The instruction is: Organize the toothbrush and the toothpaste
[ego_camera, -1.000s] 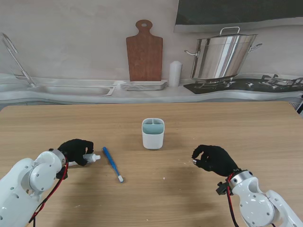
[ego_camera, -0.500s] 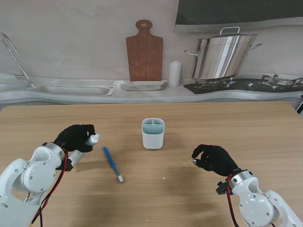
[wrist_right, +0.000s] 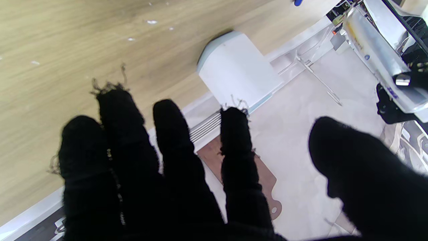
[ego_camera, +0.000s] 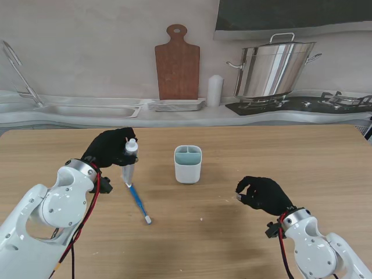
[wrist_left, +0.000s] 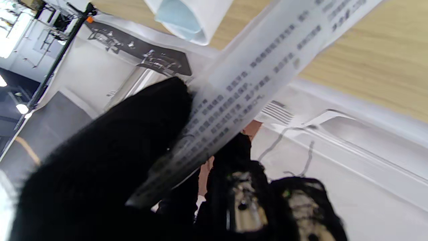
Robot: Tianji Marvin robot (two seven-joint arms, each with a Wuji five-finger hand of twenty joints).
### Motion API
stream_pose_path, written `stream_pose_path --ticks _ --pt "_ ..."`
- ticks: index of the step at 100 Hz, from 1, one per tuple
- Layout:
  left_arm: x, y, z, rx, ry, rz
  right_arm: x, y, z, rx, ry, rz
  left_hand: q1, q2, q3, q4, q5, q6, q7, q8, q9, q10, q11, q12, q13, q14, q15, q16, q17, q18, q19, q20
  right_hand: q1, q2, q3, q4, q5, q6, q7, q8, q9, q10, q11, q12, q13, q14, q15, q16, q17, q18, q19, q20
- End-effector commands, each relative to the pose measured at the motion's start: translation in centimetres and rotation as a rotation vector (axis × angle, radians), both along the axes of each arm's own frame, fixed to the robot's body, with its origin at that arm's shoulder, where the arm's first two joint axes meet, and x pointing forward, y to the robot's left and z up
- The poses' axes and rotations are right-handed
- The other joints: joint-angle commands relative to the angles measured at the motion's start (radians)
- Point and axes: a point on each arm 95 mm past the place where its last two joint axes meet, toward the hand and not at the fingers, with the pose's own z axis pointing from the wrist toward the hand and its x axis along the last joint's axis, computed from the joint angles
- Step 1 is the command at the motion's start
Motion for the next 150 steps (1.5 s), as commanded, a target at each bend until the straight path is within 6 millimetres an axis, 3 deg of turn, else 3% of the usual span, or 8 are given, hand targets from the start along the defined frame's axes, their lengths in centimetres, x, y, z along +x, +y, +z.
stream_pose_path --ticks 1,30,56,84,150 --pt "-0.3 -1.7 2.0 -0.053 -0.041 -0.041 -0.1 0.3 0.0 -0.002 0.002 0.011 0.078 0.206 0.14 0.058 0.1 -0.051 0.078 0.004 0.154 0.035 0.187 0.049 -0.003 0.027 0.072 -0.028 0.016 -0.029 0.237 0.017 -0.006 0.006 -0.003 0.009 0.024 -0.008 0.007 -0.006 0.01 0.011 0.014 0.007 0.001 0.005 -0.001 0.011 -0.005 0.09 0.003 0.013" --pt "0.1 -5.2 4.6 -0.169 -0.097 -0.085 0.0 0.3 0.2 -0.003 -0.009 0.013 0.069 0.227 0.142 0.065 0.105 -0.037 0.074 0.029 0.171 0.042 0.197 0.053 -0.003 0.028 0.08 -0.032 0.016 -0.022 0.237 0.031 -0.005 0.003 0.0 0.008 0.026 -0.008 0.007 -0.006 0.009 0.012 0.013 0.007 0.0 0.005 -0.002 0.01 -0.005 0.09 0.002 0.014" --pt "2.1 -7.9 5.6 -0.24 -0.097 -0.099 0.1 0.4 0.4 0.002 -0.017 0.018 0.061 0.256 0.123 0.065 0.094 -0.045 0.074 0.058 0.17 0.039 0.202 0.052 -0.003 0.023 0.082 -0.037 0.016 -0.022 0.237 0.033 -0.006 0.002 0.001 0.006 0.023 -0.009 0.006 -0.007 0.007 0.011 0.012 0.007 -0.002 0.005 -0.003 0.01 -0.005 0.09 0.002 0.014" --pt "4.8 -9.7 4.7 -0.335 -0.02 -0.09 0.2 0.3 0.7 0.002 -0.042 0.003 0.075 0.269 0.097 0.041 0.092 -0.045 0.069 0.076 0.171 0.048 0.206 0.043 -0.003 0.033 0.083 -0.04 0.016 -0.022 0.237 0.033 -0.002 -0.007 0.011 0.005 0.02 -0.008 0.006 -0.007 -0.009 0.013 0.007 0.006 -0.016 0.006 -0.012 0.006 -0.016 0.087 -0.005 0.011" --pt "8.0 -11.7 1.7 -0.433 0.067 -0.063 0.1 0.2 0.3 -0.001 -0.023 0.002 0.086 0.291 0.051 -0.017 0.075 -0.062 0.067 0.074 0.154 0.042 0.201 0.023 -0.004 0.043 0.081 -0.043 0.015 -0.013 0.237 0.037 -0.003 -0.006 0.013 -0.002 0.021 -0.008 0.005 -0.008 -0.01 0.012 0.009 0.008 -0.019 0.006 -0.01 0.007 -0.024 0.087 -0.007 0.012"
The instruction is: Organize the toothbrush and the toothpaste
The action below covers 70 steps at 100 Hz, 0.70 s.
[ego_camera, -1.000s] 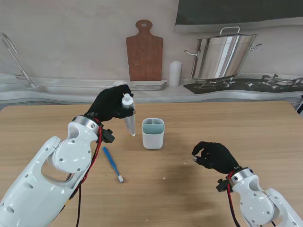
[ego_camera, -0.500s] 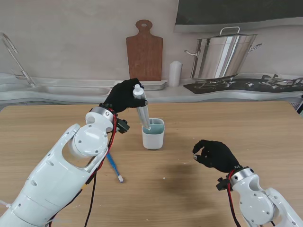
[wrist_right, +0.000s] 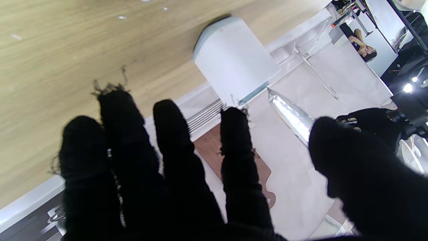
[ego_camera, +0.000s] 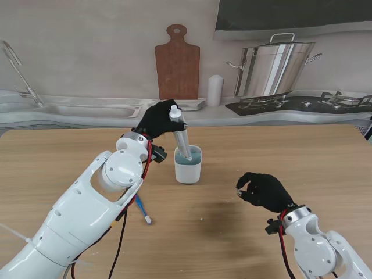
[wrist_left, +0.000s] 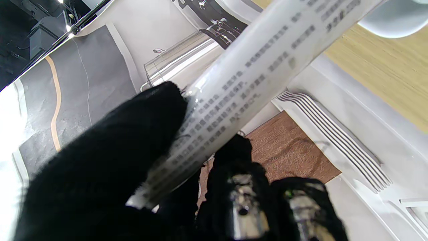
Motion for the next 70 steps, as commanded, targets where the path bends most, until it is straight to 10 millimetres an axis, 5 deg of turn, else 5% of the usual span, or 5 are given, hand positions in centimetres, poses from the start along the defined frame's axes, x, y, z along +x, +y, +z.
stream_pose_path --ticks 1,70 --pt "0.0 -0.7 0.7 -0.017 -0.01 -0.024 -0.3 0.2 -0.4 -0.004 0.02 0.009 0.098 0.22 0.099 0.002 0.074 -0.069 0.067 -0.004 0.134 0.037 0.178 -0.012 -0.028 0.041 0.07 -0.02 0.01 -0.025 0.237 0.013 -0.002 -0.006 0.013 -0.002 0.022 -0.008 0.005 -0.001 -0.008 0.012 0.009 0.008 -0.005 0.006 -0.001 0.007 -0.009 0.087 0.002 0.012" --pt "1.3 -0.9 -2.9 -0.02 0.081 -0.024 -0.7 0.0 -0.4 -0.011 0.032 0.007 0.093 0.213 0.071 -0.016 0.07 -0.084 0.064 -0.015 0.124 0.008 0.165 -0.031 -0.029 0.072 0.049 -0.015 0.008 -0.019 0.237 0.001 0.001 -0.005 0.014 -0.001 0.027 -0.007 0.004 -0.002 -0.005 0.014 0.01 0.009 -0.003 0.007 0.002 0.008 -0.007 0.088 0.003 0.015"
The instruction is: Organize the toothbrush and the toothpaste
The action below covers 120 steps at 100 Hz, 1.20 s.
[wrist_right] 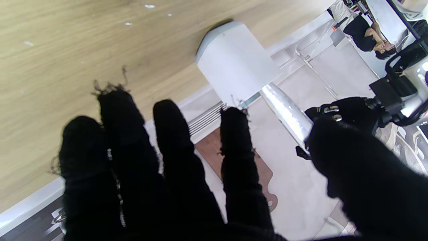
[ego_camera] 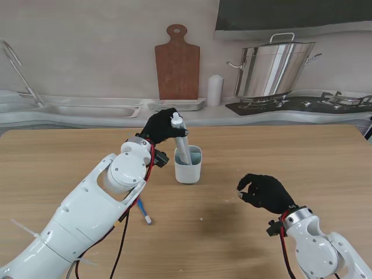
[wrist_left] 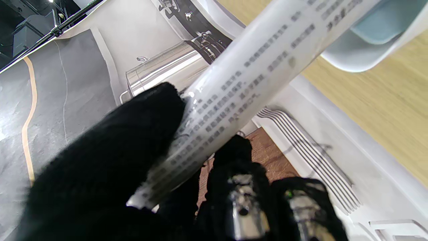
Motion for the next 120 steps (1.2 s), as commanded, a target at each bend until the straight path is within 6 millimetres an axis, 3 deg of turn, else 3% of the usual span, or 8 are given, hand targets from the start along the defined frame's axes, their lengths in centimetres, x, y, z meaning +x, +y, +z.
stream_pose_path --ticks 1,27,68,80,120 --pt "-0.1 -0.7 0.2 -0.016 0.005 -0.025 -0.4 0.2 -0.4 -0.005 0.019 0.008 0.092 0.189 0.096 -0.003 0.07 -0.084 0.065 -0.015 0.124 0.008 0.158 -0.033 -0.03 0.068 0.048 -0.014 0.007 -0.021 0.237 0.0 0.002 -0.005 0.014 -0.001 0.027 -0.007 0.004 -0.001 -0.005 0.014 0.01 0.008 -0.003 0.006 0.002 0.008 -0.007 0.088 0.003 0.015" --pt "0.2 -0.7 -1.6 -0.008 0.048 -0.03 -0.5 0.1 -0.4 -0.007 0.019 0.005 0.085 0.184 0.079 -0.008 0.071 -0.091 0.061 -0.021 0.117 -0.006 0.148 -0.039 -0.031 0.08 0.041 -0.01 0.006 -0.017 0.237 -0.008 0.003 -0.005 0.015 0.0 0.028 -0.006 0.004 -0.001 -0.004 0.014 0.01 0.008 -0.001 0.007 0.003 0.008 -0.006 0.088 0.003 0.015" --pt "0.5 -0.6 -4.1 -0.013 0.109 -0.035 -0.6 0.1 -0.5 -0.009 0.025 0.005 0.067 0.175 0.046 -0.019 0.082 -0.105 0.056 -0.037 0.124 -0.013 0.111 -0.073 -0.031 0.131 0.025 0.001 0.004 -0.003 0.237 -0.023 0.004 -0.004 0.016 0.0 0.028 -0.006 0.004 -0.002 -0.006 0.014 0.01 0.008 -0.001 0.006 0.002 0.008 -0.007 0.089 0.003 0.015" --pt "0.5 -0.5 -4.6 -0.017 0.125 -0.039 -0.6 0.1 -0.5 -0.009 0.027 0.005 0.056 0.183 0.028 -0.022 0.08 -0.105 0.058 -0.039 0.125 -0.006 0.089 -0.098 -0.031 0.163 0.019 0.006 0.004 0.007 0.237 -0.023 0.003 -0.004 0.015 0.0 0.027 -0.006 0.003 -0.002 -0.005 0.013 0.01 0.008 -0.001 0.007 0.003 0.008 -0.007 0.089 0.003 0.015" --pt "0.6 -0.2 -6.2 -0.01 0.162 -0.053 -0.6 0.0 -0.5 -0.011 0.029 0.004 0.048 0.213 -0.03 -0.03 0.061 -0.122 0.043 -0.017 0.065 -0.005 0.065 -0.109 -0.033 0.208 -0.009 0.03 0.002 0.021 0.237 -0.051 0.005 -0.004 0.017 0.001 0.028 -0.006 0.003 -0.002 -0.005 0.013 0.01 0.008 -0.001 0.006 0.002 0.008 -0.007 0.089 0.002 0.016"
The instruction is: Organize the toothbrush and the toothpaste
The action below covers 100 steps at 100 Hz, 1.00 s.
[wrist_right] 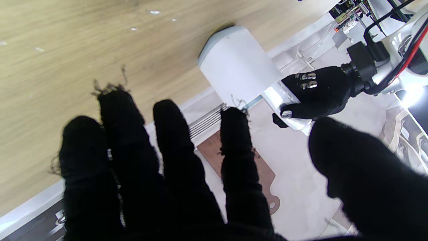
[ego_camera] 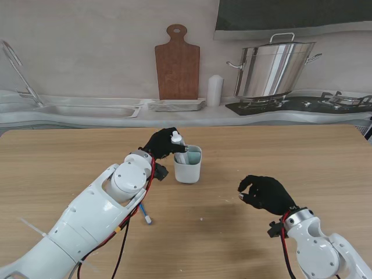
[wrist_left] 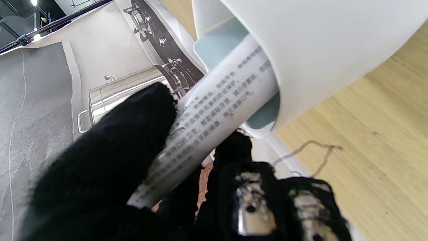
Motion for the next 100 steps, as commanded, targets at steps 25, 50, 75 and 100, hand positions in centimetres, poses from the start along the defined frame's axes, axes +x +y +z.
stream_pose_path --ticks 25,50,75,100 --pt "-0.3 -0.4 -0.7 0.013 0.012 -0.051 -0.3 0.2 -0.3 -0.006 0.02 0.008 0.002 0.134 0.016 -0.011 0.023 -0.1 -0.035 -0.131 0.018 0.018 0.016 -0.095 -0.036 0.175 -0.061 0.055 -0.005 -0.029 0.237 -0.07 0.004 -0.003 0.016 0.0 0.027 -0.006 0.003 -0.001 -0.004 0.014 0.01 0.008 -0.001 0.007 0.003 0.008 -0.006 0.089 0.003 0.016" --pt "-0.4 0.2 -1.0 0.041 -0.001 -0.076 -0.4 0.1 -0.3 -0.004 0.021 0.011 -0.065 0.155 -0.077 0.003 -0.063 -0.08 -0.113 -0.312 -0.076 0.013 -0.06 -0.136 -0.042 0.191 -0.193 0.134 -0.016 -0.012 0.227 -0.194 0.005 -0.002 0.015 0.001 0.026 -0.007 0.003 -0.001 -0.005 0.013 0.01 0.008 0.0 0.008 0.003 0.008 -0.006 0.089 0.003 0.016" --pt "-0.6 0.7 -1.2 0.065 -0.022 -0.083 -0.3 0.1 -0.3 -0.005 0.02 0.011 -0.117 0.2 -0.12 0.027 -0.114 -0.066 -0.194 -0.388 -0.157 0.001 -0.138 -0.195 -0.079 0.188 -0.295 0.235 -0.032 0.011 0.188 -0.243 0.004 -0.002 0.014 0.001 0.026 -0.007 0.003 -0.001 -0.005 0.013 0.01 0.008 -0.001 0.008 0.003 0.009 -0.006 0.089 0.003 0.016" --pt "-0.7 1.1 -1.2 0.068 -0.032 -0.102 -0.3 0.1 -0.4 -0.009 0.024 0.016 -0.188 0.259 -0.162 0.092 -0.176 -0.047 -0.339 -0.457 -0.264 -0.018 -0.242 -0.264 -0.192 0.211 -0.381 0.28 -0.165 0.046 0.126 -0.196 0.004 -0.009 0.01 -0.002 0.023 -0.008 0.002 -0.001 -0.008 0.011 0.009 0.008 -0.002 0.005 0.002 0.008 -0.006 0.089 0.003 0.016"
